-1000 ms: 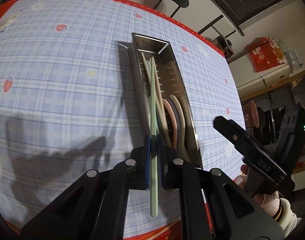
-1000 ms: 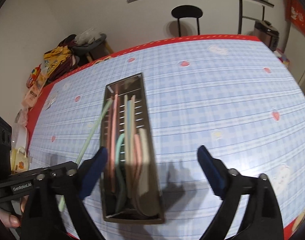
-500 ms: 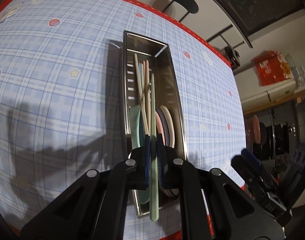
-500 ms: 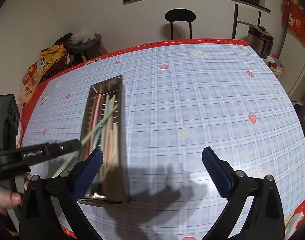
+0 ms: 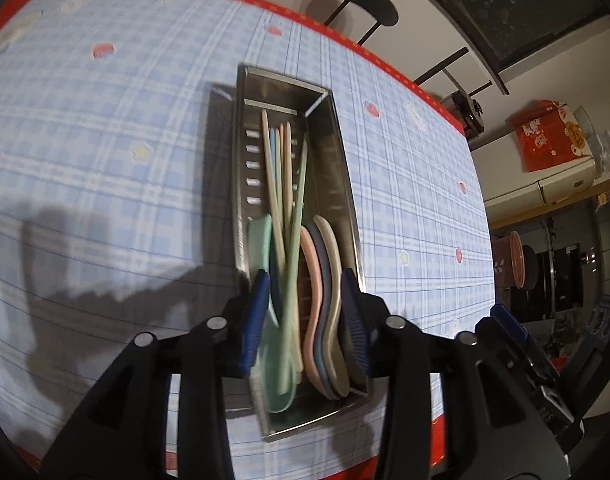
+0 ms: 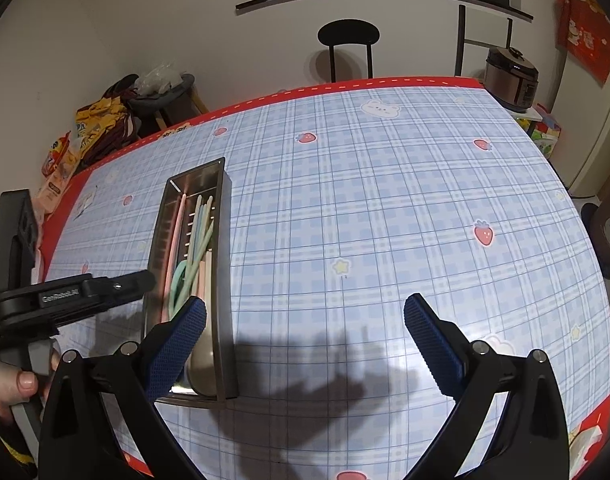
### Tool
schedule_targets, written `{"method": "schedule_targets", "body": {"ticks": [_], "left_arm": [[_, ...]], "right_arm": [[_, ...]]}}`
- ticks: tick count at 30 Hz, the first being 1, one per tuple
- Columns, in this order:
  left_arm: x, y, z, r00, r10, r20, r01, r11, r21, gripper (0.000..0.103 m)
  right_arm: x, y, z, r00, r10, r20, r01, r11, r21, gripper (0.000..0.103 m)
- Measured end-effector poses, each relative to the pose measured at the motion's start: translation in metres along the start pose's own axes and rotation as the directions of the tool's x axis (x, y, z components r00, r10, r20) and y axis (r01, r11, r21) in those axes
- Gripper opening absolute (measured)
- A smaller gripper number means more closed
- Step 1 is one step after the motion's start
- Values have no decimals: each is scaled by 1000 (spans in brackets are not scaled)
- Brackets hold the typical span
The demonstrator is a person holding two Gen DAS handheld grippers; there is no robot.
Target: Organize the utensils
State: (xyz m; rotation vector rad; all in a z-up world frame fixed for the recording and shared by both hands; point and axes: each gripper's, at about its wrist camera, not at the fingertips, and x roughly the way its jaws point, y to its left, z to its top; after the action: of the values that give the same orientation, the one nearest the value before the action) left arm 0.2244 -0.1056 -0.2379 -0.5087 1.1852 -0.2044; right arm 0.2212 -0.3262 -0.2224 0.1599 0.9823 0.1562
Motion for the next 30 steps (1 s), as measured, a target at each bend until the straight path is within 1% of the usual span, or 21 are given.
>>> {"method": "schedule_targets", "body": {"ticks": [2,6,7,8,9,10,13,14,15,17,21,25,26,30], "left_arm": [[-14,2,1,999,18,28,-19,999,27,53],[-45,4,2,996,54,76,-61,994,95,64],[-55,5,2,993,67,94,-78,990,119,72],[-61,5,1,992,73,106,-87,987,132,75],[-71,5,0,989,83,126,-102,983,155,77],[-83,6,0,984,95,148,-121,976,179,83],[-110,6,-2,974,112,199,-157,960,230,86],[-120,5,-2,970,117,214,-169,955,245,92],[-133,5,-3,964,119,240,-182,947,264,95],[-155,3,-5,952,116,283,-201,935,294,95],[-205,-3,-12,924,112,366,-250,901,356,97],[-246,-7,-19,898,101,428,-285,876,390,97],[-258,-9,-22,889,98,447,-297,867,401,97],[-289,-15,-34,867,85,491,-323,847,423,97]], "right_arm": [[-2,4,1,1000,-2,3,2,1000,0,97],[-14,17,3,1000,0,24,0,1000,-8,97],[-17,21,4,1000,0,30,0,1000,-11,97],[-22,26,6,999,-1,41,2,1000,-17,97],[-27,31,7,999,-2,51,3,1000,-22,97],[-32,37,7,998,-3,60,5,1000,-28,97],[-52,56,12,995,-6,98,11,999,-52,97],[-59,62,13,994,-10,109,17,998,-61,97],[-67,69,14,992,-15,124,25,997,-75,97],[-82,81,17,989,-23,149,38,995,-95,97],[-116,103,22,979,-41,199,67,990,-123,97],[-153,125,21,965,-64,254,103,984,-144,97],[-160,130,21,962,-66,266,108,983,-148,97],[-188,146,13,947,-83,310,136,979,-153,97]]}}
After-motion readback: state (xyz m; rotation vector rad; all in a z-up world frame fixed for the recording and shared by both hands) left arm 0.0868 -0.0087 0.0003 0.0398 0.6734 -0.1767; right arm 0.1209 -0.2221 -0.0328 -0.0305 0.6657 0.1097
